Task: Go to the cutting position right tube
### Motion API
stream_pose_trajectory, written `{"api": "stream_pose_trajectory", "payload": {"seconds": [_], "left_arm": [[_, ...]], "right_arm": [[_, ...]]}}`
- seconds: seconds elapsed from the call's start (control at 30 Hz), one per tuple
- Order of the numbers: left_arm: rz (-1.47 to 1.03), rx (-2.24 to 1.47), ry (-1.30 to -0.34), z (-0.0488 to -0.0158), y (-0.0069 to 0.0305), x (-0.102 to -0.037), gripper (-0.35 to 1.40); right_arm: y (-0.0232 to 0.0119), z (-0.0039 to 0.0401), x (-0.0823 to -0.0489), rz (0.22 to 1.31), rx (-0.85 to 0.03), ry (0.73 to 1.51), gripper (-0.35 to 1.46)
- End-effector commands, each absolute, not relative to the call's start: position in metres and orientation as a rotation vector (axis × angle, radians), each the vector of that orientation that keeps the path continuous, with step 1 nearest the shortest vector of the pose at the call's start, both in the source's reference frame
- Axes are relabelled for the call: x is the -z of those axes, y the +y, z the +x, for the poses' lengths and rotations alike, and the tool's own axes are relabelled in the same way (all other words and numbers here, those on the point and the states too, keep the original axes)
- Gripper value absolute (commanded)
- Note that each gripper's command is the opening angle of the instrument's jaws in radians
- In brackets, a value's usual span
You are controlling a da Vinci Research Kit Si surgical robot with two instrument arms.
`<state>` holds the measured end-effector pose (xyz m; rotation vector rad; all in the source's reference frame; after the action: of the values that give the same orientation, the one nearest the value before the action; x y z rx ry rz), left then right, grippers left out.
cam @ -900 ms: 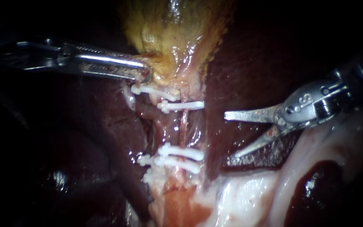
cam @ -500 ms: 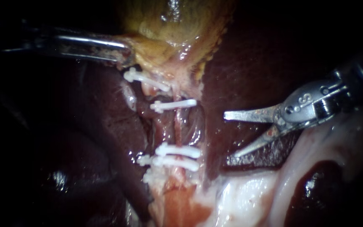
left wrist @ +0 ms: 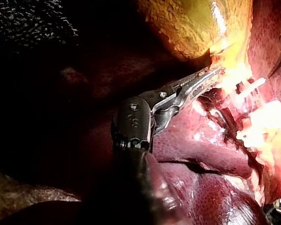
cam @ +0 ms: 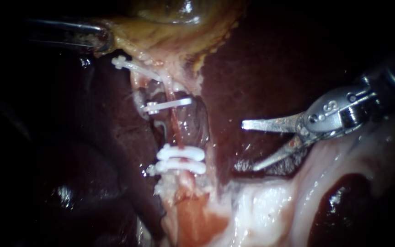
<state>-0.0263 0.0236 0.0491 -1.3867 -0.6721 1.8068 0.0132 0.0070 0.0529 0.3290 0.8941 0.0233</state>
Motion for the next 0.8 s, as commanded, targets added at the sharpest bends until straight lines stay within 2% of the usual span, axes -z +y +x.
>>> {"api": "stream_pose_trajectory", "payload": {"seconds": [0.03, 0.13, 0.2, 0.3, 0.53, 0.8], "left_arm": [[-1.388, -1.806, -0.672, -0.0263, 0.0236, -0.0490, -0.35], [-1.388, -1.806, -0.672, -0.0264, 0.0235, -0.0491, -0.35], [-1.388, -1.806, -0.671, -0.0264, 0.0235, -0.0491, -0.35], [-1.388, -1.806, -0.671, -0.0264, 0.0235, -0.0491, -0.35], [-1.388, -1.806, -0.671, -0.0264, 0.0234, -0.0491, -0.35], [-1.388, -1.807, -0.670, -0.0264, 0.0234, -0.0491, -0.35]], "right_arm": [[0.0071, 0.0134, -0.0528, 0.336, -0.025, 0.905, 1.43], [0.0073, 0.0145, -0.0527, 0.393, -0.111, 0.911, 1.43], [0.0075, 0.0157, -0.0528, 0.445, -0.191, 0.894, 1.43], [0.0076, 0.0176, -0.0532, 0.511, -0.264, 0.875, 1.43], [0.0076, 0.0208, -0.0547, 0.592, -0.312, 0.855, 1.42], [0.0074, 0.0228, -0.0572, 0.608, -0.331, 0.846, 1.40]]}}
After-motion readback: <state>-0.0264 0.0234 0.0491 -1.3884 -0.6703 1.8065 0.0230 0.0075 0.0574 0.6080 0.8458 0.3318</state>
